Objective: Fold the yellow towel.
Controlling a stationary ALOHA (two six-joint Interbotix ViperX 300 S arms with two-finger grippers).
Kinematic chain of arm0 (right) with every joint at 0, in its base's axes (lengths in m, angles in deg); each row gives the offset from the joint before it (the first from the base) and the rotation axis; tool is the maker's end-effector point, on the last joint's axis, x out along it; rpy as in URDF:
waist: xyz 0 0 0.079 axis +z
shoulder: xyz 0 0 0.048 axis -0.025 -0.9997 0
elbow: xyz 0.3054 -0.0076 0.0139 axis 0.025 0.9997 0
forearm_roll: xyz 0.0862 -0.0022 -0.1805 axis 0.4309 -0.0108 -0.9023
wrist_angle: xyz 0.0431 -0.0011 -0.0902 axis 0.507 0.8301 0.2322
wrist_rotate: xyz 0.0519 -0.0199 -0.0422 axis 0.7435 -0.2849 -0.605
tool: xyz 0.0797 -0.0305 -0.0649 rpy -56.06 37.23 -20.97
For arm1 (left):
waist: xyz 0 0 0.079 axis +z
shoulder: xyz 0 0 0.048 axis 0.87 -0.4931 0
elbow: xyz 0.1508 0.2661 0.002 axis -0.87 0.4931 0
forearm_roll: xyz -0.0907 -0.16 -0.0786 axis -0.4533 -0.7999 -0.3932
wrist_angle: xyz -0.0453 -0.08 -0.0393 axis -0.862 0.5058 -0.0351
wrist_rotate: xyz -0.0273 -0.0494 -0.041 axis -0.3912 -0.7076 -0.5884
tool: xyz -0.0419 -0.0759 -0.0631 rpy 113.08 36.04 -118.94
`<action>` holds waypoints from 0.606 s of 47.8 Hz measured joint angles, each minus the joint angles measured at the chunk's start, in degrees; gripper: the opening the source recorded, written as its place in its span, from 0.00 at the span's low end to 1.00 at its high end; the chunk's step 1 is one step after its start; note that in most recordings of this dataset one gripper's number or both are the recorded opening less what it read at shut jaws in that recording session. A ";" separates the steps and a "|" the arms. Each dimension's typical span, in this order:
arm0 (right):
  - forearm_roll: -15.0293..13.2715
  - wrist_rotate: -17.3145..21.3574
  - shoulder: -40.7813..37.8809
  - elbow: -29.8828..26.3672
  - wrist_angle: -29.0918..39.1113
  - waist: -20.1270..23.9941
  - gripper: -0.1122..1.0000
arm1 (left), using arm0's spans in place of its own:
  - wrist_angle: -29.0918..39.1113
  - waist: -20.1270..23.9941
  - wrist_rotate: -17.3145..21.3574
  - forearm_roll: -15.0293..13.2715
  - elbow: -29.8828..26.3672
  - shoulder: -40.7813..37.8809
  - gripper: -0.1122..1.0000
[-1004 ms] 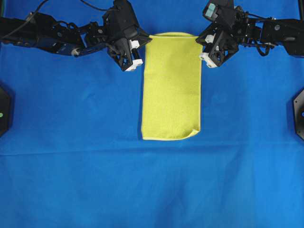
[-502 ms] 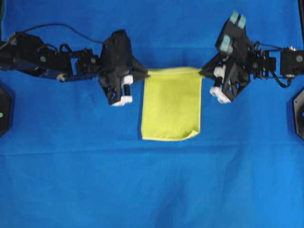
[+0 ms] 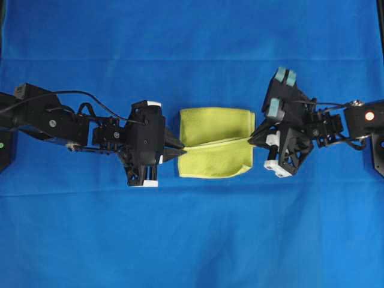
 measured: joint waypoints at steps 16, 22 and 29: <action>-0.09 0.62 -6.06 -2.11 -1.49 1.41 0.15 | -2.02 -1.05 -0.88 0.00 0.18 -3.34 0.15; 0.00 0.53 -7.47 -2.29 -2.37 1.85 0.15 | -2.81 -1.32 -1.23 0.00 0.26 -3.52 0.36; 0.00 0.79 -8.70 -3.16 -2.55 2.20 0.29 | -3.16 -1.58 -0.53 0.00 0.00 -3.52 0.69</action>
